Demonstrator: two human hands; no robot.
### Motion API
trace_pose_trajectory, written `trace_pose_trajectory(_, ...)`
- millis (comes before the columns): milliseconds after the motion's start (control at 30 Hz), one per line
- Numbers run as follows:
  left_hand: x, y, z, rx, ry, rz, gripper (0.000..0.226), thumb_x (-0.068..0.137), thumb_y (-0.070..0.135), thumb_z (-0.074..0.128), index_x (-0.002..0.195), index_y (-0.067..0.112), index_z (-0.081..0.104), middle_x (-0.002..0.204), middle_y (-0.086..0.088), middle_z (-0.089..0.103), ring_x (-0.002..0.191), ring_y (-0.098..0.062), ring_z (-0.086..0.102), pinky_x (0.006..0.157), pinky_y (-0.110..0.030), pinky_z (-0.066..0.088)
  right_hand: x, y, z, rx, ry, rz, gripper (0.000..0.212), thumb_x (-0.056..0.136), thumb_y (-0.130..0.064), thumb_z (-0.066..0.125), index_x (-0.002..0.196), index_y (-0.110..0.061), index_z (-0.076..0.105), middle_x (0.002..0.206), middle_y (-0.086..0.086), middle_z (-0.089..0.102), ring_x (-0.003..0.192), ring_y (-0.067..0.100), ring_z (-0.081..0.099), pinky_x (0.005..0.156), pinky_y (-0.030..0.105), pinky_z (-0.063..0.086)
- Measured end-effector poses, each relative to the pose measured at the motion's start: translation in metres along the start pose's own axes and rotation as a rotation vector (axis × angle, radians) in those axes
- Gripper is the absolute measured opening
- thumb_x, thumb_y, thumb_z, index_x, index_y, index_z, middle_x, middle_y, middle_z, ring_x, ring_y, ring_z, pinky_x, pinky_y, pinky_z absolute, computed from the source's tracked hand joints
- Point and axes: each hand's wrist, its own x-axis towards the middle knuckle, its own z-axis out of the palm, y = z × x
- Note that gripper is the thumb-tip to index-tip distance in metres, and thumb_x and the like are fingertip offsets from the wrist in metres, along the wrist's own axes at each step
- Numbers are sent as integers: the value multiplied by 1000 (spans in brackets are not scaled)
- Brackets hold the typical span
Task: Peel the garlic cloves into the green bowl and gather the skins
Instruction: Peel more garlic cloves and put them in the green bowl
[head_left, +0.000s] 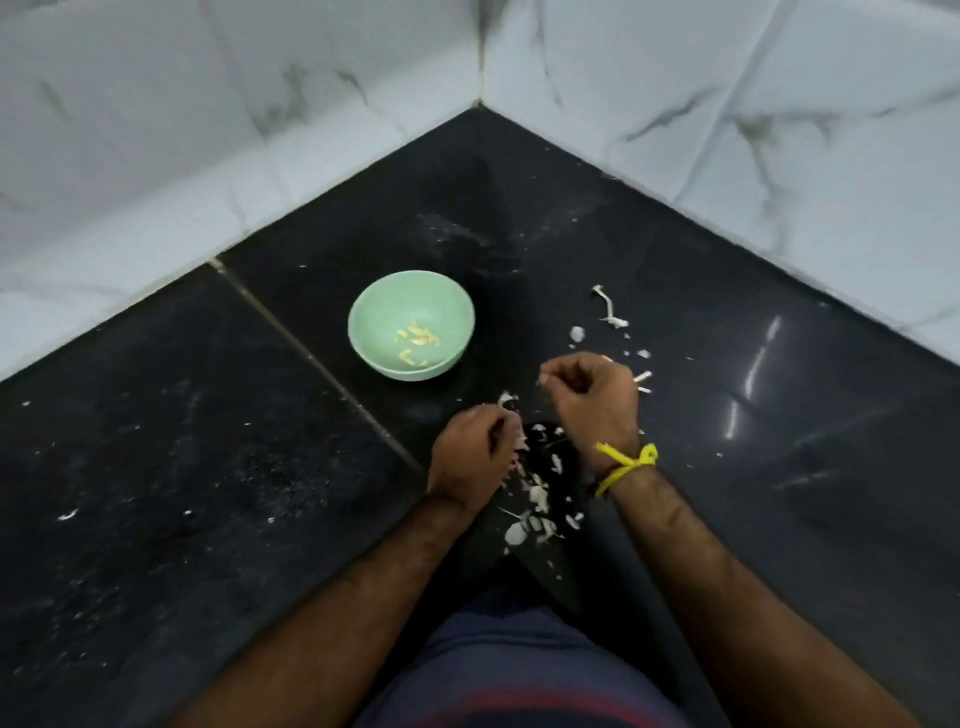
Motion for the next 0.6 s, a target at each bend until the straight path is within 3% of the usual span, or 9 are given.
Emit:
trace_pose_trajectory(100,14,21,10,102,44,-14,24,97,35,57,82,19,65,84,2,62,82,-19,60,70,-37,49,-9,24,-28,-48,80,118,13,82,-4,74,83,-17,76,75,-8,70,72,4,66,75,15,51)
trace_pose_trajectory(267,21,33,30,132,-17,271,23,96,35,58,91,15,67,91,-2,61,88,-22,56,72,-39,51,13,50,-65,-172,181,206,15,84,-5,67,92,-10,79,88,5,76,85,16,69,76,11,41)
trace_pose_trajectory(367,23,28,33,139,-29,283,24,94,37,59,98,15,66,97,-2,61,92,-22,55,76,-40,51,33,54,-78,-237,195,217,15,84,-8,67,95,-10,78,94,6,76,92,22,70,81,16,44)
trace_pose_trajectory(600,26,27,36,207,-71,297,26,93,37,59,103,14,65,101,-2,60,94,-23,56,81,-42,49,69,56,-74,-404,19,207,18,83,-11,70,99,-14,77,97,7,75,97,26,68,86,30,53)
